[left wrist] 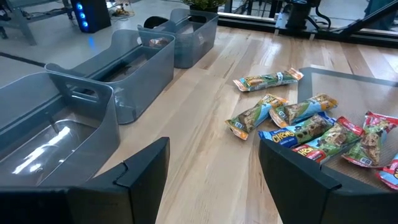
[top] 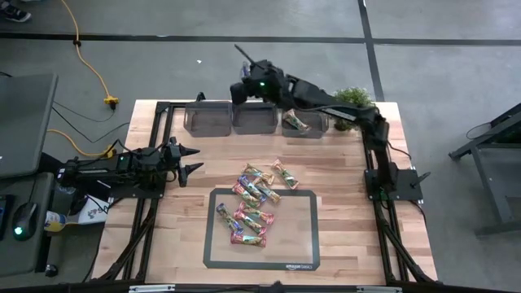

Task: Pick and place Granola Bars by type
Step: Put the blue granola bar into the middle black bin

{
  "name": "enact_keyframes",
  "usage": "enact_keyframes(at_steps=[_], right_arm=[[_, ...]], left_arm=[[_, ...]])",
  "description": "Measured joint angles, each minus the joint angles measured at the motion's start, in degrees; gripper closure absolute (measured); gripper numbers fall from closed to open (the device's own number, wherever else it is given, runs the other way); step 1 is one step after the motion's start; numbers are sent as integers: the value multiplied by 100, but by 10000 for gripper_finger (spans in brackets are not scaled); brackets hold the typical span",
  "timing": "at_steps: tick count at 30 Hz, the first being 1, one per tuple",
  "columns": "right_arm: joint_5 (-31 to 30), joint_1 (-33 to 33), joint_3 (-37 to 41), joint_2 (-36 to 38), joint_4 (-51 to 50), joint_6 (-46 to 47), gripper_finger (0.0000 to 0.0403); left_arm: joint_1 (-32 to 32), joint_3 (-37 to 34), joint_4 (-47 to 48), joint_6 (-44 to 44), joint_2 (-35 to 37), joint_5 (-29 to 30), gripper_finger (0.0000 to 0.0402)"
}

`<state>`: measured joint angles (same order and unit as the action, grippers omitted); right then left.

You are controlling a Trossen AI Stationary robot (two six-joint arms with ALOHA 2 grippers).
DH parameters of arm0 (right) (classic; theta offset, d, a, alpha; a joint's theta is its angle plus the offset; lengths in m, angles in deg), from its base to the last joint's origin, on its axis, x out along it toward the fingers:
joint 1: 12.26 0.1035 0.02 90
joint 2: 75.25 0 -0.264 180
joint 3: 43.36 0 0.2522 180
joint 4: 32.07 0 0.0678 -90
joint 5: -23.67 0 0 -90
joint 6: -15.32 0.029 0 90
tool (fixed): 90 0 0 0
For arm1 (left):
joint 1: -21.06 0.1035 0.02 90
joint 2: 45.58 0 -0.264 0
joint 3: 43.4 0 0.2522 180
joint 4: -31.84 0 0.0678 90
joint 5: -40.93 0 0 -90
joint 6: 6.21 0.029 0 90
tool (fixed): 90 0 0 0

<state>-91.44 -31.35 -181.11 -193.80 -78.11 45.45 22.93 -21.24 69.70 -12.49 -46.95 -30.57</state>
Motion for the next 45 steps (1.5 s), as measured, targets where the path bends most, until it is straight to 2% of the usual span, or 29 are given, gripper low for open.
enact_keyframes(at_steps=[8,14,19,24,38,45], right_arm=[[947,-462,14,-816,-441,565,361],[1338,-569,14,-1236,-861,972,361],[1423,-569,18,-1404,-1585,1471,361],[1005,-589,14,-1400,-2249,1594,361],[1101,-937,14,-1365,-2361,1582,361],[1499,-996,14,-1365,-2655,1430,365]], left_arm=[[-2,-1,0,2,0,0,159],[-2,-2,0,0,2,0,159],[0,0,0,2,0,0,159],[0,-2,0,0,2,0,159],[0,-2,0,2,0,0,159],[-1,-1,1,1,1,0,159]])
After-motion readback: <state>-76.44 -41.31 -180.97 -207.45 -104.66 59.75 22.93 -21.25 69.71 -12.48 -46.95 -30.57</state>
